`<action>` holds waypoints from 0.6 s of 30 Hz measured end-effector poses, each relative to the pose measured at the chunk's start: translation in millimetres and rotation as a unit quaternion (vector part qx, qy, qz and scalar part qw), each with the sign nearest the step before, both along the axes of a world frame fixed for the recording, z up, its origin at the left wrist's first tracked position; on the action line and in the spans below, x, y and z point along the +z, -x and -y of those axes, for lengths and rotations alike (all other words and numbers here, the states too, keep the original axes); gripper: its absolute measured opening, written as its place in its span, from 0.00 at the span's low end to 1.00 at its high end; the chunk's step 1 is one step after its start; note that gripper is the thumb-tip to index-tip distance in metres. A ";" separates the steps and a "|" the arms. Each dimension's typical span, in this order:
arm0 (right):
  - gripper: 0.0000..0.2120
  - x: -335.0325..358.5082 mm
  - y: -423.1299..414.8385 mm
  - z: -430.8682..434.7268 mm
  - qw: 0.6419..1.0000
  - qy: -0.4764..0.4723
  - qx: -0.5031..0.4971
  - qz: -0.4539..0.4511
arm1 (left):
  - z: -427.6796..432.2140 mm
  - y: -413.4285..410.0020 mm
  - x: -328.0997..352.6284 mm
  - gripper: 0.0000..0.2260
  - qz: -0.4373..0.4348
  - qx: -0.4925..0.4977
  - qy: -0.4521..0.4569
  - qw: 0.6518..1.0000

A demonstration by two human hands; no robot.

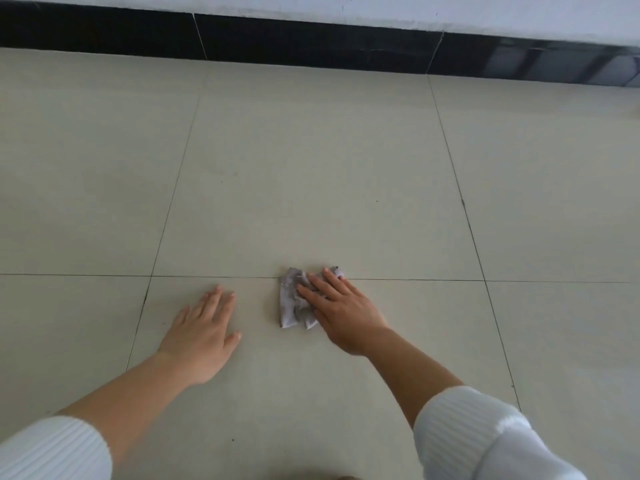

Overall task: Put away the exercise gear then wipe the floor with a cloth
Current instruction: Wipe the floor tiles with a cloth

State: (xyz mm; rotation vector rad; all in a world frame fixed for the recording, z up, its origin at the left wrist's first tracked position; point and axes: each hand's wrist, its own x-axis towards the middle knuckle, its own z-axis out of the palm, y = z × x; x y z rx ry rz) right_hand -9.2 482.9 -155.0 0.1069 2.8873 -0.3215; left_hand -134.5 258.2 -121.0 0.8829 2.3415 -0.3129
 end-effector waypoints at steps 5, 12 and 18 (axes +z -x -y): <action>0.25 7.7 -40.2 -59.1 0.971 -0.005 -0.238 0.014 | 36.1 1.8 20.0 0.28 0.041 -0.029 0.046 0.998; 0.27 1.6 -22.1 -36.9 0.882 0.032 -0.470 0.019 | 46.5 37.9 8.6 0.29 0.004 0.009 0.050 0.999; 0.29 -0.8 4.8 81.2 0.947 0.065 -0.314 -0.004 | 44.1 28.2 -0.4 0.30 -0.014 0.003 0.025 1.000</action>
